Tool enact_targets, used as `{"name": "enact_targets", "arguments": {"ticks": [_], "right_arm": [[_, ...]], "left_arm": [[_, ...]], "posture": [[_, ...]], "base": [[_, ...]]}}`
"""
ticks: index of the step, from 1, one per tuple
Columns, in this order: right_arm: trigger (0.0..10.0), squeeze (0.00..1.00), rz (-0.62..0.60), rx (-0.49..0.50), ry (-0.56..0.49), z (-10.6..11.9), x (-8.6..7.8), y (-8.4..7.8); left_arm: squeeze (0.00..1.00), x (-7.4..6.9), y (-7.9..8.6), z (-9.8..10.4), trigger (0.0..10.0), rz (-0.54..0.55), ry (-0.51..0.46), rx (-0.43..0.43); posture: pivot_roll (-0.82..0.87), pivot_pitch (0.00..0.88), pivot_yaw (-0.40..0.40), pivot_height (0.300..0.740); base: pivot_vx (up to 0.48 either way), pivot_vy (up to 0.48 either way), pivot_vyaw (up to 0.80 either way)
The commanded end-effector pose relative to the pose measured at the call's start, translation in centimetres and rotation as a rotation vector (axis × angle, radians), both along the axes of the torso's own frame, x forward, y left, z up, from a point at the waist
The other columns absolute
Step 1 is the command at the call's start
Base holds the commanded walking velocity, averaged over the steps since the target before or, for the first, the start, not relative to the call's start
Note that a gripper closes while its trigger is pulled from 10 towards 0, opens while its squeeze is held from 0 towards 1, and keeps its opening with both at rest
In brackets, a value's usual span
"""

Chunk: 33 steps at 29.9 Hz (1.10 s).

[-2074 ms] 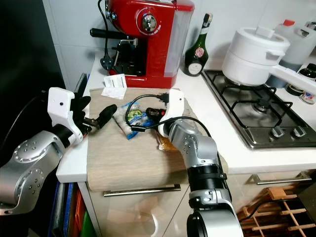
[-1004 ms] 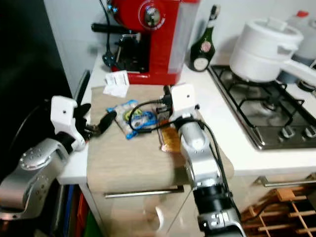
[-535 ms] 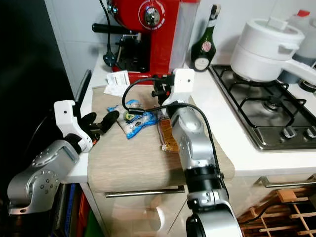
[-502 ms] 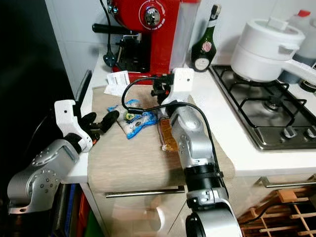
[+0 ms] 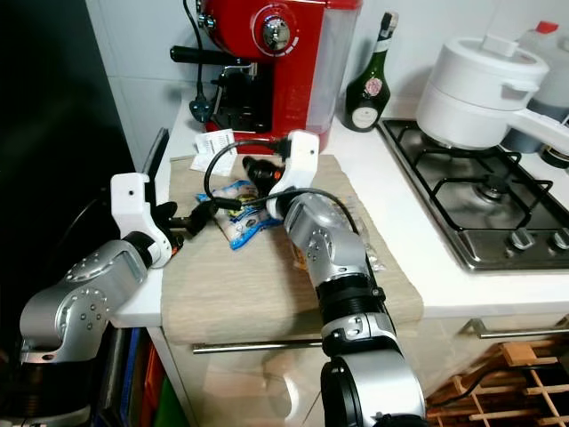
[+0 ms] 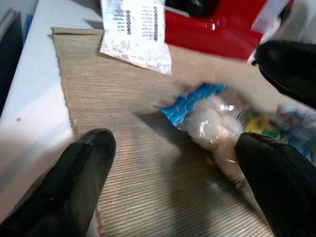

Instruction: Restocking fridge

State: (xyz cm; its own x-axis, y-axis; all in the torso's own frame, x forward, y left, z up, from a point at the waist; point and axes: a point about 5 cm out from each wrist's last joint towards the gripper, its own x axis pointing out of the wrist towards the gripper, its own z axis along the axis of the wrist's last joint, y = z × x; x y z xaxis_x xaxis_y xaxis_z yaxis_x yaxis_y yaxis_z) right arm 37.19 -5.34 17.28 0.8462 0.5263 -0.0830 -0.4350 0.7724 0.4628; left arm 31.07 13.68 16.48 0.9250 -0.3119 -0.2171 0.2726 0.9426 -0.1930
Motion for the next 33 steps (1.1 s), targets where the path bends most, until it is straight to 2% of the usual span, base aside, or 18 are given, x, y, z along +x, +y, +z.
{"name": "enact_targets", "arguments": {"ticks": [1,5,6,7,8,10,11,12,13,17,18,21,24,30,31,32,33], "right_arm": [[10.0,0.00,-0.011,0.011,0.030,-0.2,0.1,-0.3],[10.0,0.00,0.003,0.005,0.084,-1.1,-0.1,-0.3],[10.0,0.00,0.001,0.001,0.144,-1.9,-0.2,-0.3],[10.0,0.00,0.001,0.001,0.144,-1.9,-0.2,-0.3],[10.0,0.00,0.000,-0.009,0.198,-2.6,-0.4,-0.4],[10.0,0.00,-0.006,-0.021,0.231,-3.1,-0.5,-0.5],[4.8,0.00,-0.009,-0.023,0.241,-3.3,-0.6,-0.6],[3.4,0.00,-0.011,-0.026,0.252,-3.6,-0.7,-0.7],[0.0,0.00,-0.012,-0.029,0.255,-3.8,-0.8,-0.6],[0.0,0.00,0.016,-0.021,0.262,-4.1,-1.3,0.0],[0.0,0.00,0.022,-0.018,0.258,-4.0,-1.4,0.3],[0.0,0.00,0.035,-0.007,0.249,-3.8,-1.5,0.7],[0.0,0.00,0.023,0.011,0.236,-3.7,-1.6,1.0],[0.0,0.00,0.027,0.004,0.213,-3.5,-1.8,1.0],[0.0,0.00,0.023,0.001,0.208,-3.5,-1.8,1.0],[0.0,0.00,0.022,0.000,0.206,-3.5,-1.8,0.9],[0.0,0.00,0.021,-0.001,0.205,-3.5,-1.8,0.9]], "left_arm": [[0.00,0.2,0.1,-1.0,10.0,0.011,0.059,0.059],[0.00,0.4,0.2,-1.1,10.0,0.004,0.065,0.107],[0.00,0.6,0.1,-1.3,10.0,-0.005,0.073,0.144],[0.00,0.6,0.1,-1.3,10.0,-0.005,0.073,0.144],[0.00,0.7,-0.2,-1.3,10.0,-0.019,0.078,0.153],[0.00,0.8,-0.4,-1.3,10.0,-0.030,0.088,0.145],[0.00,0.8,-0.5,-1.3,10.0,-0.035,0.095,0.138],[0.00,0.8,-0.7,-1.3,10.0,-0.039,0.099,0.135],[0.00,0.8,-1.0,-1.3,10.0,-0.052,0.106,0.118],[0.00,0.8,-1.8,-1.4,10.0,-0.095,0.108,0.100],[0.00,0.8,-2.0,-1.3,0.0,-0.119,0.105,0.094],[0.00,0.9,-2.3,-1.4,0.0,-0.138,0.107,0.083],[0.00,1.0,-2.6,-1.6,0.0,-0.146,0.102,0.035],[0.00,0.8,-2.4,-1.5,0.0,-0.143,0.081,0.054],[0.00,0.7,-2.3,-1.5,9.3,-0.141,0.077,0.059],[0.00,0.6,-2.2,-1.5,10.0,-0.139,0.067,0.065],[0.00,0.5,-2.1,-1.4,10.0,-0.137,0.060,0.068]], "posture": [[0.05,0.000,-0.040,0.740],[0.04,0.000,-0.033,0.740],[0.04,0.000,-0.032,0.740],[0.04,0.000,-0.032,0.740],[0.04,0.000,-0.031,0.740],[0.04,0.000,-0.030,0.740],[0.04,0.000,-0.029,0.740],[0.04,0.000,-0.027,0.740],[0.04,0.000,-0.027,0.740],[0.04,0.000,-0.023,0.740],[0.04,0.000,-0.022,0.740],[0.04,0.000,-0.020,0.740],[0.04,0.000,-0.017,0.740],[0.03,0.000,-0.014,0.740],[0.03,0.000,-0.014,0.740],[0.03,0.000,-0.014,0.740],[0.03,0.000,-0.014,0.740]], "base": [[0.000,0.000,0.00],[0.000,0.000,0.00],[0.000,0.000,0.00],[0.000,0.000,0.00],[0.000,0.000,0.00],[0.000,0.000,0.00],[0.000,0.000,0.00],[0.000,0.000,0.00],[0.000,0.000,0.00],[0.000,0.000,0.00],[0.000,0.000,0.00],[0.000,0.000,0.00],[0.000,0.000,0.00],[0.000,0.000,0.00],[0.000,0.000,0.00],[0.000,0.000,0.00],[0.000,0.000,0.00]]}}
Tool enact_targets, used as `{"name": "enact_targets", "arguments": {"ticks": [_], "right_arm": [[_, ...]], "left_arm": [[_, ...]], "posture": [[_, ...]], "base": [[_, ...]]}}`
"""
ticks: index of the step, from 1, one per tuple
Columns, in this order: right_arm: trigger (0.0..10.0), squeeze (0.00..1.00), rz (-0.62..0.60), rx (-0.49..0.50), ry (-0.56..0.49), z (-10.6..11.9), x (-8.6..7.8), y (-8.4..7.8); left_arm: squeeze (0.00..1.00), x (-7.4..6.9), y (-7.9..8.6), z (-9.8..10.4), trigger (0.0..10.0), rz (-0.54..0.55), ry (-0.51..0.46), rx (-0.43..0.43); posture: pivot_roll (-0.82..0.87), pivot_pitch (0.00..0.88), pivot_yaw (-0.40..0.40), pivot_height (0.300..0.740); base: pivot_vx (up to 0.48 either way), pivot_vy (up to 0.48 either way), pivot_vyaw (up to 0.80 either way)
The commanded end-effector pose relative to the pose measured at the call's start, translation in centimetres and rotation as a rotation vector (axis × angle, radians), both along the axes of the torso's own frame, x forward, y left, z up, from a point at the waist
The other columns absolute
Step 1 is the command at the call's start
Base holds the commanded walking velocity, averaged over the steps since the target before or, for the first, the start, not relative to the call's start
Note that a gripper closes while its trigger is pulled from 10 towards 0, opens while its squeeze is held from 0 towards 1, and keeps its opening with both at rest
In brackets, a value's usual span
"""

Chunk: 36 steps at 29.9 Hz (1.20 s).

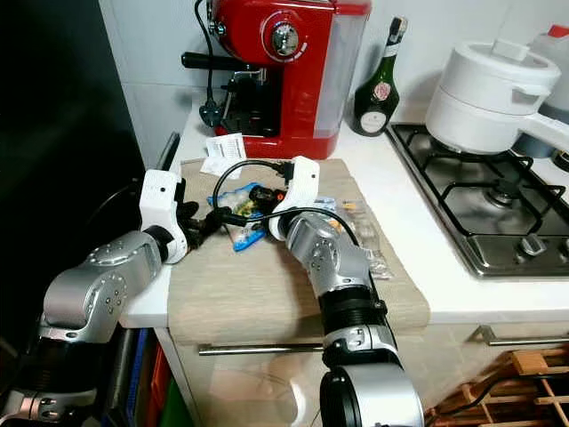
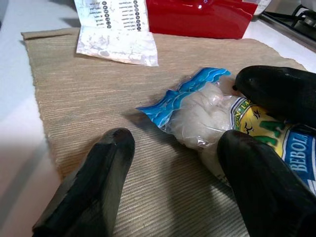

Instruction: Restocking fridge

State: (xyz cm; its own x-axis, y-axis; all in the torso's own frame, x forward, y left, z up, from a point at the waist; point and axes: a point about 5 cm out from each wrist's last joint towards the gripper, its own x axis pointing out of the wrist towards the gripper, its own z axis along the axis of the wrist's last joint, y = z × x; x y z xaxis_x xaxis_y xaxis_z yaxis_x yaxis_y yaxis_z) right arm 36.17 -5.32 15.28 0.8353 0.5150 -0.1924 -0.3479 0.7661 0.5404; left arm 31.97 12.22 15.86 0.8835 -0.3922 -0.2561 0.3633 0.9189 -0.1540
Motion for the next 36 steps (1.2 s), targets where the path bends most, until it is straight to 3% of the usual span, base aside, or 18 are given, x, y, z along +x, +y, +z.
{"name": "enact_targets", "arguments": {"ticks": [1,5,8,9,12,15,16,21,23,25,26,27,28,29,30,31,34,36], "right_arm": [[0.0,0.00,0.040,-0.025,0.059,-1.6,-0.8,0.9],[0.0,0.00,0.040,-0.022,-0.006,-0.6,-0.8,1.2],[0.0,0.01,0.041,0.014,-0.166,2.5,-0.5,1.5],[0.0,0.01,0.041,0.014,-0.166,2.5,-0.5,1.5],[0.0,0.00,0.038,0.092,-0.356,6.9,-0.5,1.5],[0.0,0.00,0.029,0.141,-0.454,9.1,-0.6,1.2],[0.0,0.00,0.021,0.181,-0.544,11.3,-0.8,0.7],[0.0,0.00,0.018,0.181,-0.595,12.2,-0.9,0.3],[0.0,0.00,-0.020,0.100,-0.644,12.1,-0.9,-0.1],[0.0,0.00,-0.121,-0.134,-0.764,11.7,-0.9,-0.9],[4.1,0.00,-0.159,-0.209,-0.791,11.3,-0.9,-1.2],[10.0,0.00,-0.204,-0.287,-0.807,10.7,-0.8,-1.8],[10.0,0.00,-0.204,-0.287,-0.807,10.7,-0.8,-1.8],[10.0,0.00,-0.253,-0.372,-0.838,10.2,-1.0,-2.5],[10.0,0.00,-0.280,-0.425,-0.861,9.8,-1.1,-2.9],[10.0,1.00,-0.328,-0.462,-0.858,9.0,-1.5,-3.7],[10.0,1.00,-0.356,-0.480,-0.839,8.1,-1.8,-4.2],[10.0,1.00,-0.397,-0.511,-0.808,6.2,-2.8,-4.9]], "left_arm": [[0.00,-0.5,-0.6,-0.7,10.0,-0.032,0.030,0.007],[0.00,-0.5,-0.5,-0.6,10.0,-0.014,0.006,0.014],[0.00,-0.4,0.0,0.0,10.0,0.002,-0.021,0.008],[0.00,-0.4,0.0,0.0,10.0,0.002,-0.021,0.008],[0.00,-0.3,0.6,0.6,10.0,0.022,-0.047,0.008],[0.00,-0.3,0.8,0.8,10.0,0.026,-0.060,0.011],[0.00,-0.4,0.8,1.4,10.0,0.022,-0.104,0.030],[0.00,-0.5,0.7,2.0,10.0,0.008,-0.158,0.045],[0.00,-0.7,0.4,2.6,10.0,-0.015,-0.216,0.064],[0.00,-0.9,0.1,2.9,10.0,-0.028,-0.268,0.093],[0.00,-1.0,0.0,3.0,10.0,-0.027,-0.286,0.099],[0.00,-1.0,0.2,3.3,10.0,-0.007,-0.321,0.123],[0.00,-1.0,0.2,3.3,10.0,-0.007,-0.321,0.123],[0.56,-1.0,0.6,3.7,10.0,0.024,-0.377,0.178],[0.56,-1.1,0.8,4.0,10.0,0.044,-0.416,0.218],[1.00,-1.3,1.3,4.2,10.0,0.068,-0.453,0.250],[1.00,-1.7,1.6,4.3,10.0,0.089,-0.476,0.250],[1.00,-2.3,2.3,4.8,10.0,0.132,-0.517,0.240]], "posture": [[0.03,0.000,-0.014,0.740],[0.04,0.000,-0.018,0.740],[0.04,0.000,-0.018,0.740],[0.04,0.000,-0.018,0.740],[0.04,0.000,-0.022,0.740],[0.04,0.000,-0.022,0.740],[0.04,0.000,-0.024,0.740],[0.04,0.000,-0.025,0.740],[0.04,0.000,-0.027,0.740],[0.04,0.000,-0.029,0.740],[0.04,0.000,-0.029,0.740],[0.04,0.000,-0.029,0.740],[0.04,0.000,-0.029,0.740],[0.04,0.000,-0.030,0.740],[0.04,0.000,-0.030,0.740],[0.03,0.000,-0.029,0.740],[0.03,0.000,-0.029,0.740],[0.03,0.000,-0.030,0.740]], "base": [[0.000,0.000,0.00],[0.000,0.000,0.00],[0.000,0.000,0.00],[0.000,0.000,0.00],[0.000,0.000,0.00],[0.000,0.000,0.00],[0.000,0.000,0.00],[0.000,0.000,0.00],[0.000,0.000,0.00],[0.000,0.000,0.00],[0.000,0.000,0.00],[0.000,0.000,0.00],[0.000,0.000,0.00],[0.000,0.000,0.00],[0.000,0.000,0.00],[0.000,0.000,0.00],[0.000,0.000,0.00],[0.000,0.000,0.00]]}}
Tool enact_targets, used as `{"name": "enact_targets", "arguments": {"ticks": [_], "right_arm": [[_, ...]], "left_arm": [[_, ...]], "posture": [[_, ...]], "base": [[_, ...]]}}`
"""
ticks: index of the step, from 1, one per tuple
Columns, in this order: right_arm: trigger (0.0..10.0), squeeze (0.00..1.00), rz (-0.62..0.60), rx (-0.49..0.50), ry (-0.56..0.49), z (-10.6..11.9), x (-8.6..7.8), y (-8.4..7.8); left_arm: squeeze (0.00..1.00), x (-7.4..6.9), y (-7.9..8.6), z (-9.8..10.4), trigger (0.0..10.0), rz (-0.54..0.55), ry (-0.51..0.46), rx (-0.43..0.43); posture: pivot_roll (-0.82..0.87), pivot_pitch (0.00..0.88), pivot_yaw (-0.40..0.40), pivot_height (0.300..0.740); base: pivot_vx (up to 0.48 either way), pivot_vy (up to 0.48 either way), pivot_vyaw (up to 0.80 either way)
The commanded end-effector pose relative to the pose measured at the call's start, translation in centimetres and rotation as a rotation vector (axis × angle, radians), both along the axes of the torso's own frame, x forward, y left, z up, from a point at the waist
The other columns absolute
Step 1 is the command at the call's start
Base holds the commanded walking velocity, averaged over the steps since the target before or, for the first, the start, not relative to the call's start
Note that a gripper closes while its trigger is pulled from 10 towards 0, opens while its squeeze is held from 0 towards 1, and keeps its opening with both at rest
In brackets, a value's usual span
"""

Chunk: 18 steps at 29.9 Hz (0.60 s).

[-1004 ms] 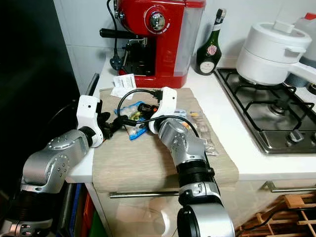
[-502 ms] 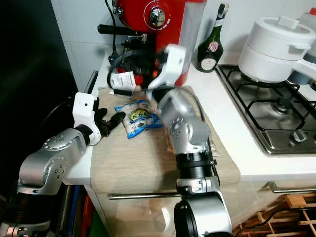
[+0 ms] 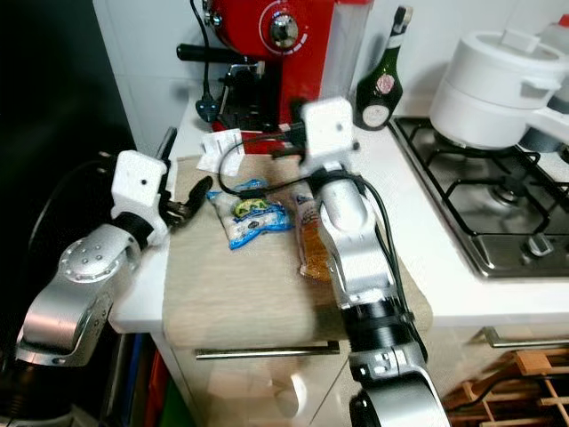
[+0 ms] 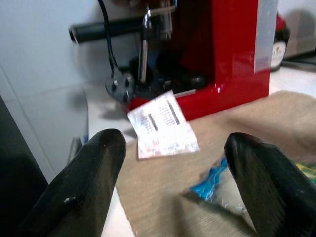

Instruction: Restocking fridge

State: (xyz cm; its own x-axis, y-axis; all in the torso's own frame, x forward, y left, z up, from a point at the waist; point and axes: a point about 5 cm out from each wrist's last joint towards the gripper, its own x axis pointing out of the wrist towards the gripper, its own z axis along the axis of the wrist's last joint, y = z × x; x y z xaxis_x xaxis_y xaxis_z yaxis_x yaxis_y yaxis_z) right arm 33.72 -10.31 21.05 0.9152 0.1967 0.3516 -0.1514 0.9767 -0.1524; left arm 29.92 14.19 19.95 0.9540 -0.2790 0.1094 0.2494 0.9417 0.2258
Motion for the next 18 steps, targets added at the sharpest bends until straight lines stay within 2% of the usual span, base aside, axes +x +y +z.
{"name": "enact_targets", "arguments": {"ticks": [1,5,6,7,8,9,11,12,13,15,18], "right_arm": [[10.0,1.00,-0.026,-0.029,-0.030,-0.3,-0.7,0.1],[10.0,1.00,-0.046,-0.065,-0.037,-1.1,-1.0,0.4],[10.0,1.00,-0.042,-0.063,-0.034,-1.2,-0.9,0.6],[10.0,1.00,-0.043,-0.063,-0.044,-1.2,-0.9,0.7],[10.0,1.00,-0.043,-0.063,-0.044,-1.2,-0.9,0.7],[10.0,1.00,-0.042,-0.061,-0.051,-1.2,-1.0,0.8],[10.0,1.00,-0.042,-0.065,-0.057,-1.2,-1.0,0.8],[10.0,0.48,-0.043,-0.071,-0.058,-1.2,-1.0,0.9],[10.0,0.00,-0.042,-0.075,-0.061,-1.2,-1.0,0.9],[10.0,0.00,-0.040,-0.086,-0.061,-1.2,-1.1,1.1],[10.0,0.00,-0.031,-0.075,-0.043,-1.5,-1.1,1.3]], "left_arm": [[1.00,-0.3,0.4,1.0,10.0,0.034,-0.062,-0.021],[1.00,-0.3,0.5,1.2,10.0,0.043,-0.086,-0.035],[1.00,0.0,0.2,1.3,10.0,0.033,-0.088,-0.028],[0.67,0.2,-0.1,1.4,10.0,0.020,-0.091,-0.029],[0.67,0.2,-0.1,1.4,10.0,0.020,-0.091,-0.029],[0.00,0.4,-0.2,1.3,10.0,0.013,-0.081,-0.029],[0.00,0.6,-0.3,1.1,10.0,0.007,-0.062,-0.034],[0.00,0.9,-0.2,0.9,10.0,0.006,-0.040,-0.046],[0.00,1.1,-0.2,0.7,10.0,0.002,-0.016,-0.051],[0.00,1.3,-0.1,0.6,10.0,-0.006,-0.001,-0.061],[0.00,1.3,0.5,0.2,10.0,0.016,0.018,-0.071]], "posture": [[0.03,0.000,-0.032,0.740],[0.03,0.000,-0.032,0.740],[0.02,0.000,-0.035,0.740],[0.02,0.000,-0.035,0.740],[0.02,0.000,-0.035,0.740],[0.02,0.000,-0.035,0.740],[0.02,0.000,-0.035,0.740],[0.02,0.000,-0.034,0.740],[0.02,0.000,-0.030,0.740],[0.01,0.000,-0.027,0.740],[0.01,0.000,-0.021,0.740]], "base": [[0.000,0.000,0.00],[0.000,0.000,0.00],[0.000,0.461,-0.61],[0.000,0.000,-0.59],[0.000,0.000,-0.59],[0.000,0.000,-0.60],[0.000,0.000,-0.30],[0.000,0.000,0.00],[0.000,0.000,0.00],[0.000,0.000,0.00],[0.000,0.000,-0.54]]}}
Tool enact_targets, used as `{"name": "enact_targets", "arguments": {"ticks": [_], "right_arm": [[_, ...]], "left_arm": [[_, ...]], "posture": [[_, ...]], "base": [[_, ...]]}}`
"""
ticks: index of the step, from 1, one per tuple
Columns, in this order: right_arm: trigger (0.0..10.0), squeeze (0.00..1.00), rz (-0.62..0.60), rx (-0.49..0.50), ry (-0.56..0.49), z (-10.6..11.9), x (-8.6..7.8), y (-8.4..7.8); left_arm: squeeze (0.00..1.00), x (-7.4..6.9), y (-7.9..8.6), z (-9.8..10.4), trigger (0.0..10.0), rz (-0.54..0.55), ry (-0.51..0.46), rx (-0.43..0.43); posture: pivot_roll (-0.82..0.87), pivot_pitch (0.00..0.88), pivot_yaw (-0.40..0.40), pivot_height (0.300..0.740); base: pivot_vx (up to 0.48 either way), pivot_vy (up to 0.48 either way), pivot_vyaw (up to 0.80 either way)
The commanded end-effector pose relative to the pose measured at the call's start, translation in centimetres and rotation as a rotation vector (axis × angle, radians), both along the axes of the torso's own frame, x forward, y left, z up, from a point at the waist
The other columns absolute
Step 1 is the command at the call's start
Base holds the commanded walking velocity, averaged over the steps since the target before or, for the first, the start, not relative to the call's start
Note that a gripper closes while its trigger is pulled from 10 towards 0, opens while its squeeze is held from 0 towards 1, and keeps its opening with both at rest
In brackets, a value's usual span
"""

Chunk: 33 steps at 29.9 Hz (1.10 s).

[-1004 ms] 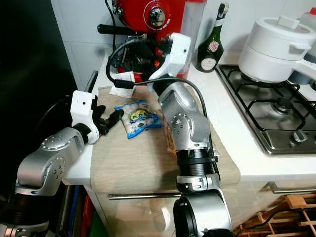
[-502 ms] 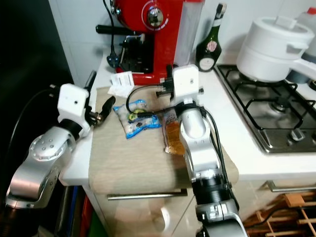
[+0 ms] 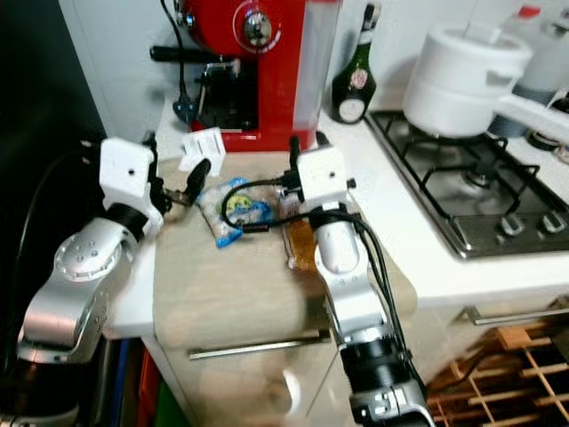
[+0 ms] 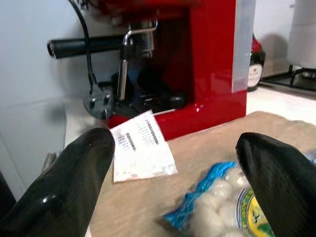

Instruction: Restocking fridge

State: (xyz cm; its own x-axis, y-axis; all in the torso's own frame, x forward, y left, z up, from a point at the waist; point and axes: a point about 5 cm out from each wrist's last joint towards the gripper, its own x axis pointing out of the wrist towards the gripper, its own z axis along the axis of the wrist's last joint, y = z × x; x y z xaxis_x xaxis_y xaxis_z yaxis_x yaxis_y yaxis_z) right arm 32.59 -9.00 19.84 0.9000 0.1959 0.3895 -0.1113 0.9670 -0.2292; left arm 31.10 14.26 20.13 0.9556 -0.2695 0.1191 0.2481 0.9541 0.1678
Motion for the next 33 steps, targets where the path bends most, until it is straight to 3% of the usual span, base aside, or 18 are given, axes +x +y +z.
{"name": "enact_targets", "arguments": {"ticks": [1,8,15,18,19,20,24,28,33], "right_arm": [[10.0,0.00,-0.002,-0.004,0.014,-0.3,0.0,0.0],[10.0,0.00,0.007,0.006,0.019,-0.6,-0.1,-0.2],[10.0,0.00,0.069,0.014,-0.005,-0.3,-0.4,0.6],[10.0,0.00,0.150,0.095,0.056,-0.5,-0.6,1.3],[10.0,0.00,0.176,0.151,0.104,-0.8,-0.5,1.4],[10.0,0.00,0.218,0.281,0.222,-1.5,-0.2,1.6],[10.0,0.00,0.247,0.381,0.318,-2.0,0.3,1.5],[10.0,0.00,0.285,0.485,0.373,-1.5,1.2,0.8],[10.0,0.00,0.296,0.477,0.366,-1.0,1.2,0.7]], "left_arm": [[0.00,0.1,0.4,0.0,10.0,0.013,0.011,-0.012],[0.00,-0.2,1.0,-1.4,10.0,0.055,0.064,-0.049],[0.00,0.1,1.9,-1.3,10.0,0.093,0.066,-0.029],[0.00,0.4,2.4,-1.8,10.0,0.099,0.103,-0.031],[0.00,0.5,2.5,-2.1,10.0,0.094,0.123,-0.034],[0.00,0.8,2.5,-2.8,10.0,0.087,0.169,-0.037],[0.00,1.4,2.6,-3.4,10.0,0.087,0.215,-0.043],[0.00,3.1,2.9,-1.6,10.0,0.096,0.225,-0.173],[0.00,3.6,2.5,-1.2,10.0,0.047,0.231,-0.174]], "posture": [[0.01,0.000,-0.021,0.740],[0.01,0.000,-0.020,0.740],[0.02,0.000,-0.026,0.740],[0.02,0.000,-0.023,0.740],[0.02,0.000,-0.022,0.740],[0.01,0.000,-0.019,0.740],[0.01,0.000,-0.012,0.740],[0.00,0.000,-0.005,0.740],[0.00,0.000,0.004,0.740]], "base": [[0.000,0.000,-0.56],[0.000,0.000,-0.56],[0.000,0.000,-0.45],[0.000,0.000,0.00],[0.000,0.000,0.00],[0.000,0.000,0.00],[0.000,0.000,0.00],[0.000,0.000,0.00],[0.000,0.000,0.00]]}}
